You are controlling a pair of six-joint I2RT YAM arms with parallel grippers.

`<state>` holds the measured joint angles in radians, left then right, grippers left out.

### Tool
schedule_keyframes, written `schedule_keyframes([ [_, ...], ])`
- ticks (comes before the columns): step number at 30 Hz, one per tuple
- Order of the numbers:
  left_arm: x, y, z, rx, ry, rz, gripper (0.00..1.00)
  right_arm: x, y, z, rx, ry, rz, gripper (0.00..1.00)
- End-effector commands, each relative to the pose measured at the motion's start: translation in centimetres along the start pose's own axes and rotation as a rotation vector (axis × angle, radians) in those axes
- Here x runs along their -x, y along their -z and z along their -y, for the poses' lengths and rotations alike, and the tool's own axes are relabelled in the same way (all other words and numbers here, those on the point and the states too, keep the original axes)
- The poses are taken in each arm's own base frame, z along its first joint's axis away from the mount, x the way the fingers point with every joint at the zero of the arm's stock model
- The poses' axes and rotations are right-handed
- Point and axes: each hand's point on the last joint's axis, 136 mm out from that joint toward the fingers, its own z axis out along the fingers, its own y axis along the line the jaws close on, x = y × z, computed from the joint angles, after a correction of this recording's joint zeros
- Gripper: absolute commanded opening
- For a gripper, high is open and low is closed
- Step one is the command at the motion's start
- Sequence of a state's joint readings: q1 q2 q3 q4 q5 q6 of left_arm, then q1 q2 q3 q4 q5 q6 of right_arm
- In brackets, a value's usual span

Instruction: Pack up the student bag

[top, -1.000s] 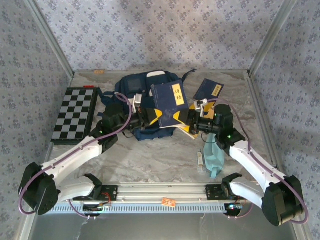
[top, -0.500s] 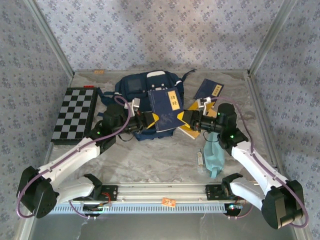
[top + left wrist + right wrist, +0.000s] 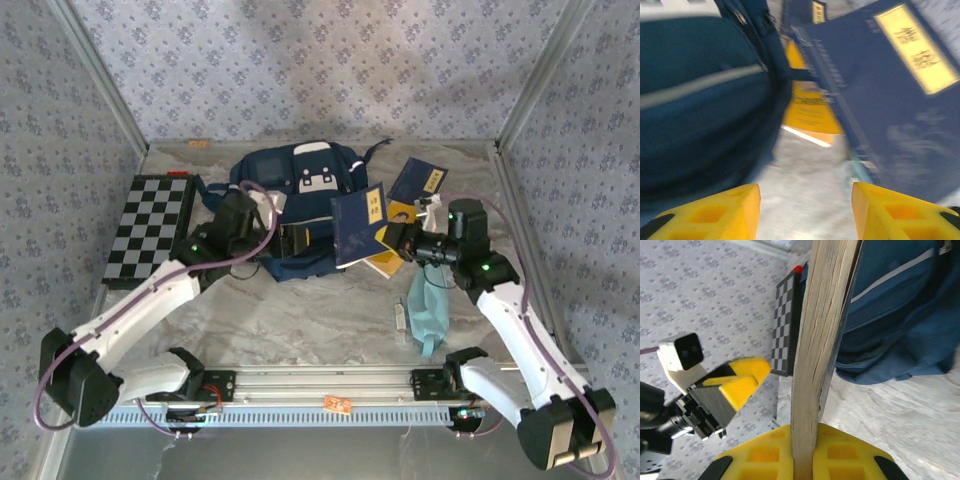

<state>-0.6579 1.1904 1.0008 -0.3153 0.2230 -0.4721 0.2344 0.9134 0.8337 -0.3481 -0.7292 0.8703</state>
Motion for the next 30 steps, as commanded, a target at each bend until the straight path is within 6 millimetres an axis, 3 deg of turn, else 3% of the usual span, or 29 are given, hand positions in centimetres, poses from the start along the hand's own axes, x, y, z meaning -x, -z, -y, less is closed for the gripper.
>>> schedule_keyframes([
  [1, -2.5, -2.0, -4.5, 0.211, -0.383, -0.194, 0.51, -0.6, 2.3, 1.1, -0.089, 0.008, 0.003, 0.00],
  [5, -2.6, -5.3, -6.6, 0.324, -0.533, -0.303, 0.54, -0.4, 3.2, 1.6, -0.081, -0.023, 0.025, 0.00],
  [11, -3.0, -10.4, -6.7, 0.365, -0.738, -0.392, 0.59, 0.1, 3.6, 2.1, -0.074, -0.050, 0.036, 0.00],
  [18, -3.1, -14.4, -10.1, 0.441, -0.774, -0.455, 0.64, 0.4, 3.6, 2.5, -0.058, -0.071, 0.039, 0.00],
  [23, -3.1, -16.1, -10.6, 0.388, -0.724, -0.453, 0.63, 0.6, 3.6, 2.5, -0.053, -0.077, 0.041, 0.00],
  [25, -3.4, -16.5, -10.9, 0.381, -0.711, -0.472, 0.55, 0.6, 3.6, 2.4, -0.047, -0.078, 0.040, 0.00],
  [30, -2.6, -16.2, -10.8, 0.384, -0.703, -0.465, 0.20, 0.6, 3.9, 2.8, -0.057, -0.084, 0.031, 0.00],
])
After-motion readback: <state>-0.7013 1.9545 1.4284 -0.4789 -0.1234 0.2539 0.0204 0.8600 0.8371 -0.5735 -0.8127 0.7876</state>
